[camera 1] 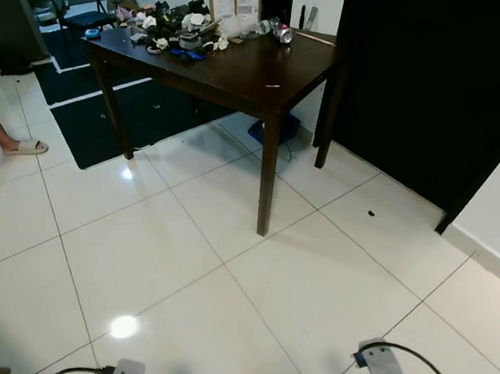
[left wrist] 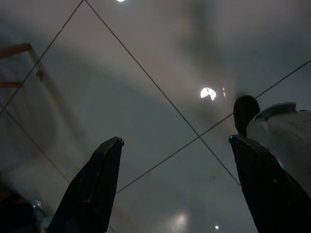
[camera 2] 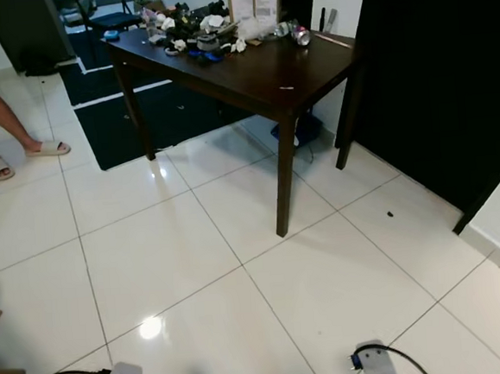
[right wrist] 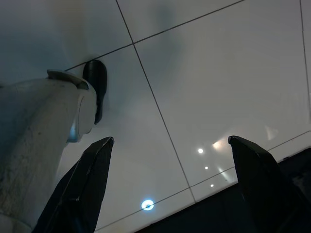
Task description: Picking trash to rubbish bin
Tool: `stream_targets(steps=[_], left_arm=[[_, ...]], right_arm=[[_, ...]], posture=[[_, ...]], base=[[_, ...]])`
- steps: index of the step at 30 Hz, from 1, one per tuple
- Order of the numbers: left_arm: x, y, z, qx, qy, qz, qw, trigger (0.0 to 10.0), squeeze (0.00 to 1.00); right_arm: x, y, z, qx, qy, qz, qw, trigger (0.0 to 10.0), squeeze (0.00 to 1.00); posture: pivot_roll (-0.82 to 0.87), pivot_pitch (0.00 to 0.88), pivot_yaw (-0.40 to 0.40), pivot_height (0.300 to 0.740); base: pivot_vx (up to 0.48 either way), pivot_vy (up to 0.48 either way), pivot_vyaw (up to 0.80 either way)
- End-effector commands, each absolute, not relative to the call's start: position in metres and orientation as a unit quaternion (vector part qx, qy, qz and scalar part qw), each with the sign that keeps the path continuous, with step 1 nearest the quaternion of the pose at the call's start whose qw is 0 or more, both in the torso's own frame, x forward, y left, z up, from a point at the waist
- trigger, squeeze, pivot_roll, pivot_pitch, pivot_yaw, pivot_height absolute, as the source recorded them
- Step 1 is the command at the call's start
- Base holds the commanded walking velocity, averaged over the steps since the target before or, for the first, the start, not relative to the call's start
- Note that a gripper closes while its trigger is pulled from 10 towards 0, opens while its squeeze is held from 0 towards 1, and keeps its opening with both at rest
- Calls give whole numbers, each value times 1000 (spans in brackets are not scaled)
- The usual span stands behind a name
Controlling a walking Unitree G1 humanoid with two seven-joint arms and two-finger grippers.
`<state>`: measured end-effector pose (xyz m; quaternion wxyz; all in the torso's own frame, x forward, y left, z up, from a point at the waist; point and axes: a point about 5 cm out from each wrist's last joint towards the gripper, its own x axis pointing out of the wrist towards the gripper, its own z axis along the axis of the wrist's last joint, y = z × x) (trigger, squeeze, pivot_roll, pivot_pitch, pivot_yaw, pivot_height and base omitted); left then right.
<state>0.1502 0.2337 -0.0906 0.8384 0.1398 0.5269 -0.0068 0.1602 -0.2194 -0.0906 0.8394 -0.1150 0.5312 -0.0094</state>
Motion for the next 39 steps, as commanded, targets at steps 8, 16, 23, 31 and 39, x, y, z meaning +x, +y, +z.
stream_targets(steps=[8,16,23,31,39], left_arm=[[141,232,-94,130,535,2,835,10000,0],[142,232,-94,131,533,2,836,10000,0],[139,233,-95,133,537,1,833,10000,0],[136,234,-96,132,540,5,831,10000,0],[130,234,-98,133,546,4,827,10000,0]], right_arm=[[161,-212,-92,-129,534,17,835,10000,0],[161,-208,-92,-136,535,31,833,10000,0],[164,-204,-92,-136,532,38,835,10000,0],[166,-202,-91,-139,530,45,835,10000,0],[165,-200,-92,-134,530,47,836,10000,0]], posture=[[132,58,-40,740],[140,57,-43,740],[141,51,-40,740],[148,59,-42,740],[146,73,-38,740]], base=[[278,0,0],[292,0,0],[292,0,0],[291,0,0],[289,0,0]])
